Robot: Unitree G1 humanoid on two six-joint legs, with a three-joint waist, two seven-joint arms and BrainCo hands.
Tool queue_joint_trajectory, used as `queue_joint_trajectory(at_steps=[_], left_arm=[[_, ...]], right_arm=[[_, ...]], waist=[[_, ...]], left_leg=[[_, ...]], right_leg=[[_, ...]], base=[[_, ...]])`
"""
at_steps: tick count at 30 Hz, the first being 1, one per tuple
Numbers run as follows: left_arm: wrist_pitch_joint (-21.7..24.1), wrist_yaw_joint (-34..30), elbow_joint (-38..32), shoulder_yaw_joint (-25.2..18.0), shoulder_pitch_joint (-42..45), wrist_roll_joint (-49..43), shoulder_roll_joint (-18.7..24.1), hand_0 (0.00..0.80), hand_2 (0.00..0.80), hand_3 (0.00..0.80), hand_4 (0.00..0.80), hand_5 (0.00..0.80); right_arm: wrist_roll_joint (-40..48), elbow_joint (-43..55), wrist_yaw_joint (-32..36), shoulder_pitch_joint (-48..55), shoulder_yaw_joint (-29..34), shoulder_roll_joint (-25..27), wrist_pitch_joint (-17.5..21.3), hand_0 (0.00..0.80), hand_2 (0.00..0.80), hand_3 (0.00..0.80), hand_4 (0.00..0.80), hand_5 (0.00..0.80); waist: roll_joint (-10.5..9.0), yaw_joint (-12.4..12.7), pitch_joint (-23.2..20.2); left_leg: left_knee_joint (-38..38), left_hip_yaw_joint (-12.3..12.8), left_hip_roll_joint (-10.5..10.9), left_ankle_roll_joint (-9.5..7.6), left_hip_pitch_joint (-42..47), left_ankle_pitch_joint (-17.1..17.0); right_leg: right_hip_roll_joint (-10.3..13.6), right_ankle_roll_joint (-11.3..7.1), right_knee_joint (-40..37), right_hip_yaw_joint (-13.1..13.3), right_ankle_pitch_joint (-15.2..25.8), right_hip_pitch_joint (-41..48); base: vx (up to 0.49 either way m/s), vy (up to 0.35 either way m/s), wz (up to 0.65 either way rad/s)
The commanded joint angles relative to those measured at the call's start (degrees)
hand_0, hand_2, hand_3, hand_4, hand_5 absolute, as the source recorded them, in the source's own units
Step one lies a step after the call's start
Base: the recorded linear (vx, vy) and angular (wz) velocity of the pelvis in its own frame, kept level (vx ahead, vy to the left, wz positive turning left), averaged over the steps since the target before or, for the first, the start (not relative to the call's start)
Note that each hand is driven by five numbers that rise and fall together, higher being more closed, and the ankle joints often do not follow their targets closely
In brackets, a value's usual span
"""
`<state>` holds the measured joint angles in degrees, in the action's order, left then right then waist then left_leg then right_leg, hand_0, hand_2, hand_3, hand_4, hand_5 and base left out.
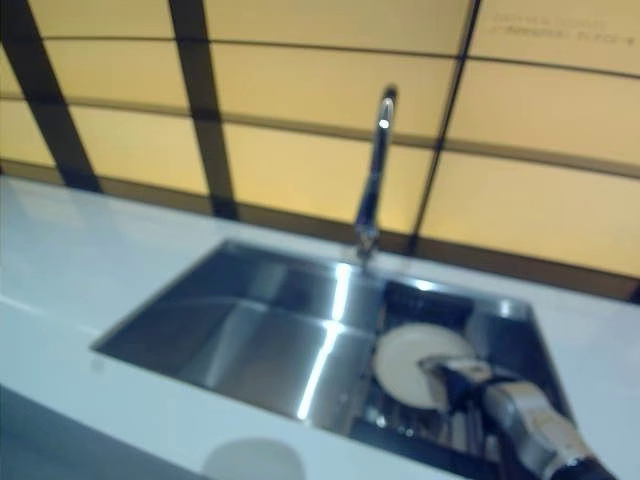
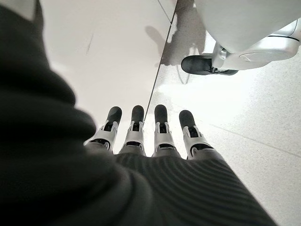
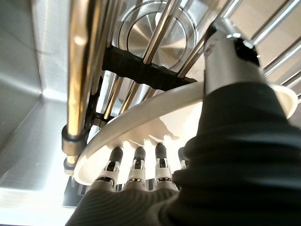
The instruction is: Take plates into dishwasher
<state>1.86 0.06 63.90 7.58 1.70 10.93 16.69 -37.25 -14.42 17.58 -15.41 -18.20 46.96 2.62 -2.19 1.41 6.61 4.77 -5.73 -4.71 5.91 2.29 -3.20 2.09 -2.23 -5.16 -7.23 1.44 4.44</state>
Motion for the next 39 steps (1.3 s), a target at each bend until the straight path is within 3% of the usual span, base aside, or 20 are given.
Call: queue_joint_trajectory(at_steps=[1, 9, 10, 11, 12, 14, 39], left_arm=[[1.2, 0.9, 3.0, 0.9, -3.1, 1.8, 0.1, 0.000, 0.000, 0.000, 0.000, 0.000], [1.4, 1.1, 2.8, 1.7, -2.9, 1.4, -0.6, 0.000, 0.000, 0.000, 0.000, 0.000], [1.5, 1.2, 2.8, 1.8, -2.9, 1.3, -0.7, 0.000, 0.000, 0.000, 0.000, 0.000], [1.4, 1.2, 2.7, 1.8, -2.9, 1.2, -0.8, 0.000, 0.000, 0.000, 0.000, 0.000], [1.3, 1.4, 2.6, 2.1, -2.9, 1.2, -0.9, 0.000, 0.000, 0.000, 0.000, 0.000], [1.2, 1.4, 2.4, 2.3, -3.0, 1.1, -0.9, 0.000, 0.000, 0.000, 0.000, 0.000], [1.3, 1.1, 2.6, 2.1, -2.2, 0.8, -1.7, 0.000, 0.000, 0.000, 0.000, 0.000]], right_arm=[[-3.1, -3.7, -3.9, 3.2, -3.0, -1.8, -0.1, 0.000, 0.000, 0.000, 0.000, 0.000], [-2.6, -8.2, -13.4, 3.4, -3.0, -5.6, -0.5, 0.000, 0.000, 0.000, 0.000, 0.000], [-2.6, -8.7, -14.1, 3.5, -2.9, -6.2, -0.5, 0.348, 0.348, 0.348, 0.348, 0.348], [-2.6, -9.4, -15.0, 3.7, -2.9, -6.7, -0.2, 0.508, 0.508, 0.508, 0.508, 0.508], [-2.6, -10.1, -16.0, 3.8, -2.8, -7.2, 0.2, 0.718, 0.718, 0.718, 0.718, 0.718], [-2.4, -10.6, -17.7, 4.0, -2.7, -7.7, 0.4, 0.800, 0.800, 0.800, 0.800, 0.800], [0.4, -4.7, -24.2, 3.6, 1.4, -6.6, 4.3, 0.800, 0.800, 0.800, 0.800, 0.800]], waist=[[-1.24, 0.3, -0.9], [-0.75, 0.7, -0.8], [-0.68, 0.8, -0.8], [-0.58, 0.8, -0.9], [-0.46, 0.9, -0.8], [-0.29, 0.9, -0.8], [0.02, 0.5, -1.2]], left_leg=[[0.2, 3.1, 0.6, -2.98, -0.5, 0.6], [0.2, 2.8, 0.7, -3.17, -0.4, 0.6], [0.2, 2.7, 0.7, -3.20, -0.4, 0.6], [0.2, 2.7, 0.7, -3.21, -0.4, 0.6], [0.2, 2.6, 0.8, -3.27, -0.4, 0.6], [0.2, 2.4, 0.9, -3.30, -0.4, 0.6], [0.2, 2.3, 1.2, -3.47, -0.1, 0.9]], right_leg=[[1.0, -0.17, 2.0, 0.7, -0.2, -1.5], [1.1, -0.23, 1.9, 0.3, -0.2, -1.2], [1.1, -0.24, 2.0, 0.3, -0.3, -1.2], [1.1, -0.23, 2.0, 0.2, -0.3, -1.2], [1.1, -0.22, 2.0, 0.2, -0.3, -1.2], [1.2, -0.24, 1.9, 0.1, -0.2, -1.2], [1.3, -0.34, 1.5, 0.3, -0.2, -0.7]], base=[[0.000, 0.000, 0.00], [0.000, 0.000, 0.00], [0.000, 0.000, 0.00], [0.000, 0.000, 0.00], [0.000, 0.000, 0.00], [0.000, 0.000, 0.00], [0.001, 0.002, 0.01]])
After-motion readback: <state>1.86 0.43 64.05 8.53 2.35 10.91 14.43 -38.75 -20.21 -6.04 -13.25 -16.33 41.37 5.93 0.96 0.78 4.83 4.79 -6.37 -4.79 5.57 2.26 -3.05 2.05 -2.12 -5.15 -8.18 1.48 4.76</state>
